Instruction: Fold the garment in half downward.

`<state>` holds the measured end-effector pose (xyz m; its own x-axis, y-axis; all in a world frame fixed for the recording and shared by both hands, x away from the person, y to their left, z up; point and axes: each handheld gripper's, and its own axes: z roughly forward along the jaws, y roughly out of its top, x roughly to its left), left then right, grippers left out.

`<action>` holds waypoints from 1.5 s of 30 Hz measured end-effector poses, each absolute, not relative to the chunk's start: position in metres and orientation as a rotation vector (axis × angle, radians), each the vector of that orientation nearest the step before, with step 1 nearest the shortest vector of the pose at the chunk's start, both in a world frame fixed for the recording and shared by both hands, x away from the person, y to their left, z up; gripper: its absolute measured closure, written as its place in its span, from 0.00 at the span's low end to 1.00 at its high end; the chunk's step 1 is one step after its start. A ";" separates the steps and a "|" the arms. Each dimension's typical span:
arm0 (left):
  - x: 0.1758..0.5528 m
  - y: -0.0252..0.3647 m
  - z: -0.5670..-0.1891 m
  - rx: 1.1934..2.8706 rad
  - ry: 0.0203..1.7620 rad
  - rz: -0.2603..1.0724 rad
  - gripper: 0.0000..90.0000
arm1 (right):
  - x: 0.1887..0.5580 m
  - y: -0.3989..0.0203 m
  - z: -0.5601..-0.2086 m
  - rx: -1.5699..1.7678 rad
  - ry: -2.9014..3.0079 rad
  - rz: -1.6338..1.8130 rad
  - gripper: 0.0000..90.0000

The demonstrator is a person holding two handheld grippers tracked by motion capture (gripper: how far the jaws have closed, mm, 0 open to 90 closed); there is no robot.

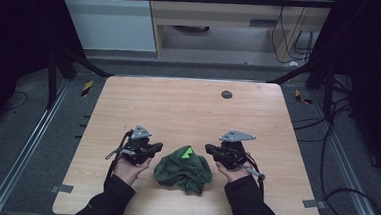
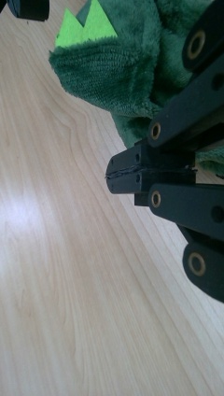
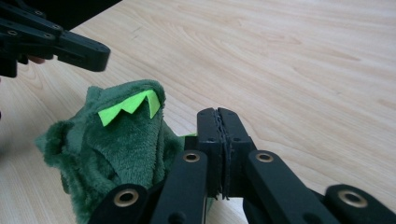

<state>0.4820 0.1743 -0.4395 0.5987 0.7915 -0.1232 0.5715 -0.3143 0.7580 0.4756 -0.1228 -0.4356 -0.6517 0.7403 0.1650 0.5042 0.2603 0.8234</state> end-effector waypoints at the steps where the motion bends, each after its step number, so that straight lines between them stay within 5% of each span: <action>1: 0.483 0.173 -0.441 2.023 1.078 0.344 1.00 | 0.477 -0.120 -0.439 1.158 2.289 1.332 0.99; 17: 0.479 0.161 -0.454 2.074 1.007 0.224 1.00 | 0.475 -0.104 -0.461 1.153 2.388 1.297 1.00; 45: 0.425 0.162 -0.433 2.108 0.835 0.188 1.00 | 0.431 -0.105 -0.443 1.056 2.420 1.411 1.00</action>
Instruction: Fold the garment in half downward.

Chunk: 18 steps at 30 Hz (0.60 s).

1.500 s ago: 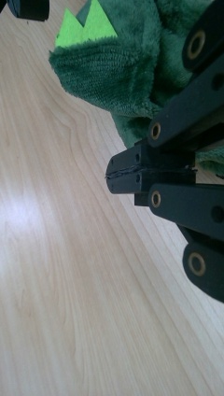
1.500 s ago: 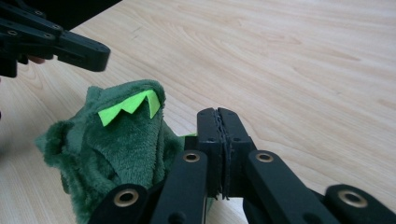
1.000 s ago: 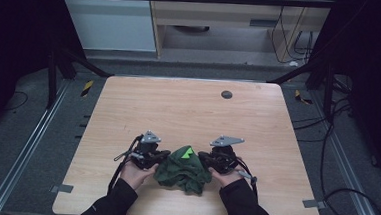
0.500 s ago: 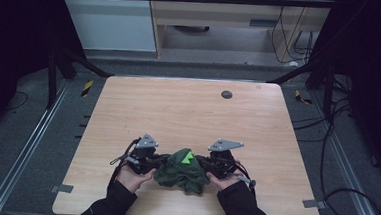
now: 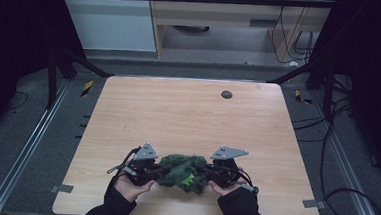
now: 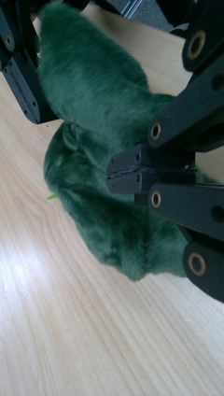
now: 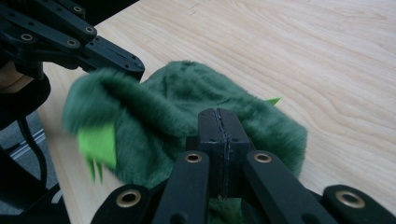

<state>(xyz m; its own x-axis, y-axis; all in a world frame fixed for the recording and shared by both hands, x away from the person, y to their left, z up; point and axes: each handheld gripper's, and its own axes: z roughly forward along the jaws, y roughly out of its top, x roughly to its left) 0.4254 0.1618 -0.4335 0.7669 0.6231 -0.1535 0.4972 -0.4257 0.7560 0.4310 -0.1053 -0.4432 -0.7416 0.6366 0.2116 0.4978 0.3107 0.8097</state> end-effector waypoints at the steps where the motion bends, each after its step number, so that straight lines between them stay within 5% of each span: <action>1: 0.423 0.162 -0.434 2.111 0.833 0.186 1.00 | 0.430 -0.105 -0.444 1.051 2.424 1.413 1.00; 18: 0.422 0.165 -0.442 2.125 0.893 0.230 1.00 | 0.426 -0.106 -0.448 1.075 2.409 1.414 1.00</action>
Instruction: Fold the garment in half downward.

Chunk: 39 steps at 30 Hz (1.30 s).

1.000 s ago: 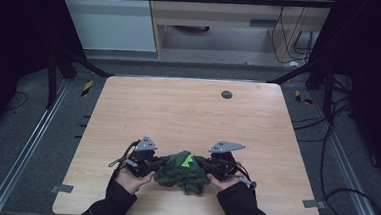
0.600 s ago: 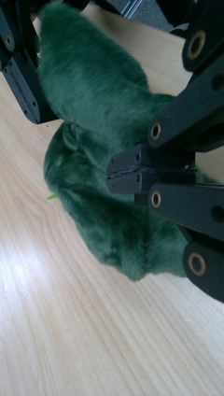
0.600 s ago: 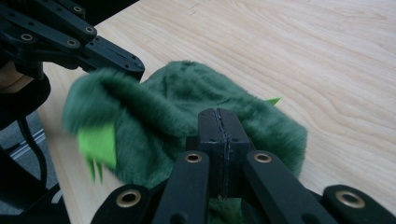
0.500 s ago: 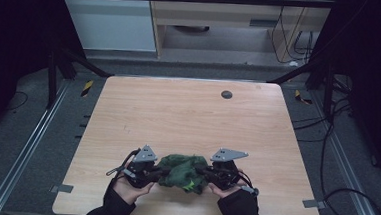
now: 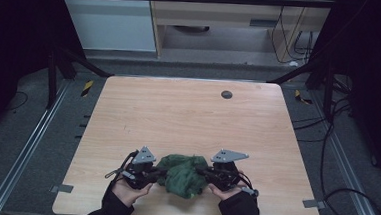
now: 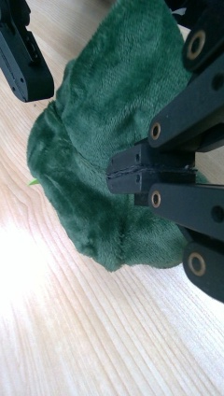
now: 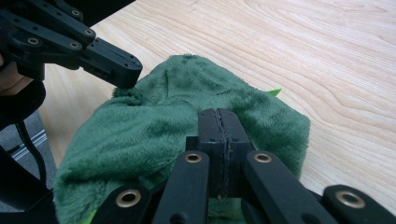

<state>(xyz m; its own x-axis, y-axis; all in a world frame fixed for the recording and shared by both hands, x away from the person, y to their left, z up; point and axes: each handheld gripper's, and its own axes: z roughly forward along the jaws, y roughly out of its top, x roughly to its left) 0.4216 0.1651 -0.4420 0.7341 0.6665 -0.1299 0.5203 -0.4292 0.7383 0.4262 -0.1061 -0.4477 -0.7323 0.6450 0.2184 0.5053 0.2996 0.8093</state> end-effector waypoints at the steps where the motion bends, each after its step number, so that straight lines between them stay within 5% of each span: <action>1: 0.421 0.165 -0.444 2.130 0.894 0.226 1.00 | 0.427 -0.105 -0.449 1.071 2.415 1.408 1.00; 26: 0.413 0.152 -0.472 2.259 0.878 0.213 1.00 | 0.419 -0.104 -0.483 1.068 2.521 1.281 0.99; 39: 0.419 0.173 -0.449 2.140 0.926 0.298 0.92 | 0.424 -0.122 -0.460 1.091 2.392 1.360 0.93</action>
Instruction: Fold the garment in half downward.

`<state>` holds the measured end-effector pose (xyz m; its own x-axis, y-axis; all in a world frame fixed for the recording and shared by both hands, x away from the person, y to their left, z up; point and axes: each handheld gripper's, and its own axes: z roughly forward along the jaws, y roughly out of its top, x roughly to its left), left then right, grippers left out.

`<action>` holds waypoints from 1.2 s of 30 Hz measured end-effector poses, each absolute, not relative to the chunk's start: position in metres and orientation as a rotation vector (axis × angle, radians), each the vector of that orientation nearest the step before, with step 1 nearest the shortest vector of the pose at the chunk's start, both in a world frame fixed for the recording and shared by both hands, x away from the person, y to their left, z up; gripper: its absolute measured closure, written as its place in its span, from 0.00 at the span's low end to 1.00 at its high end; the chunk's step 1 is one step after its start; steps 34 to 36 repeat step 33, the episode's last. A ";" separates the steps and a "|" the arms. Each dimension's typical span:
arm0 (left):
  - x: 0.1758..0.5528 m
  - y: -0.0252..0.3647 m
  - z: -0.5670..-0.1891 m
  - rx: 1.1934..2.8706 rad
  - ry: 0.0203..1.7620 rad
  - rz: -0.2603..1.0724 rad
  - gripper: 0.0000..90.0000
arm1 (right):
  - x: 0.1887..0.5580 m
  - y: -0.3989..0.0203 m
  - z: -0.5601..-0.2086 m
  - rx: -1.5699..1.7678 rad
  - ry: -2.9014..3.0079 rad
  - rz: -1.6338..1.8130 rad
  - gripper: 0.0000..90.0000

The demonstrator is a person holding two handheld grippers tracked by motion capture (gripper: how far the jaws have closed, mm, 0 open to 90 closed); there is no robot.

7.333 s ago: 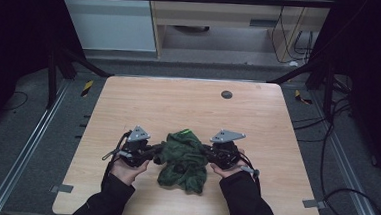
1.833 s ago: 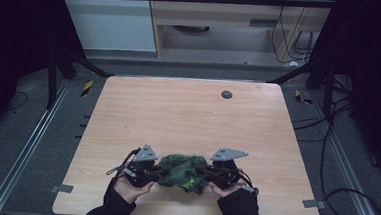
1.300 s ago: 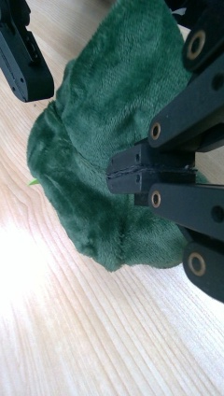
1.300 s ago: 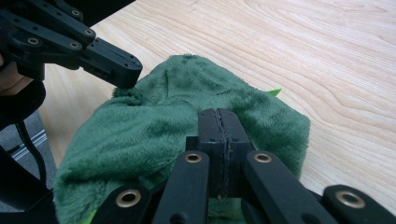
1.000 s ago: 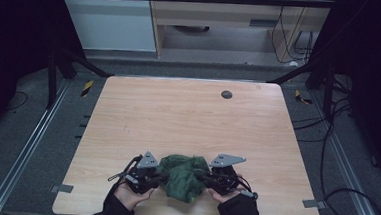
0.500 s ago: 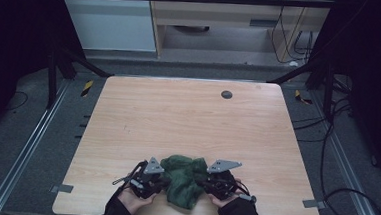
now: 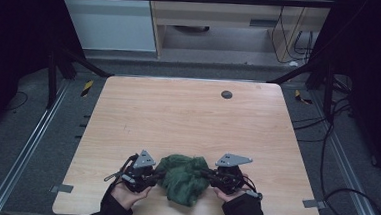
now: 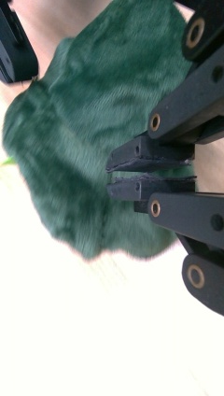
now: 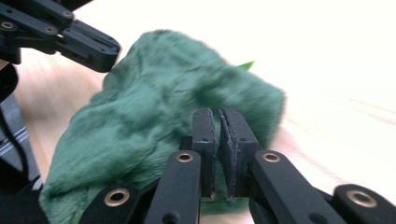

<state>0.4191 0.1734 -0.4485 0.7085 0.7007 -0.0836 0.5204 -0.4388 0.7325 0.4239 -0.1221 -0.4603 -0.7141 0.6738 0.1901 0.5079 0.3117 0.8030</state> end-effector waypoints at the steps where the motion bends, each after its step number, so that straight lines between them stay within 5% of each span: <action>1: 0.422 0.179 -0.447 2.126 0.945 0.310 0.92 | 0.426 -0.128 -0.457 1.095 2.364 1.361 0.92; 36: 0.462 0.262 -0.460 1.996 1.194 0.542 0.48 | 0.456 -0.212 -0.468 1.332 2.091 1.124 0.50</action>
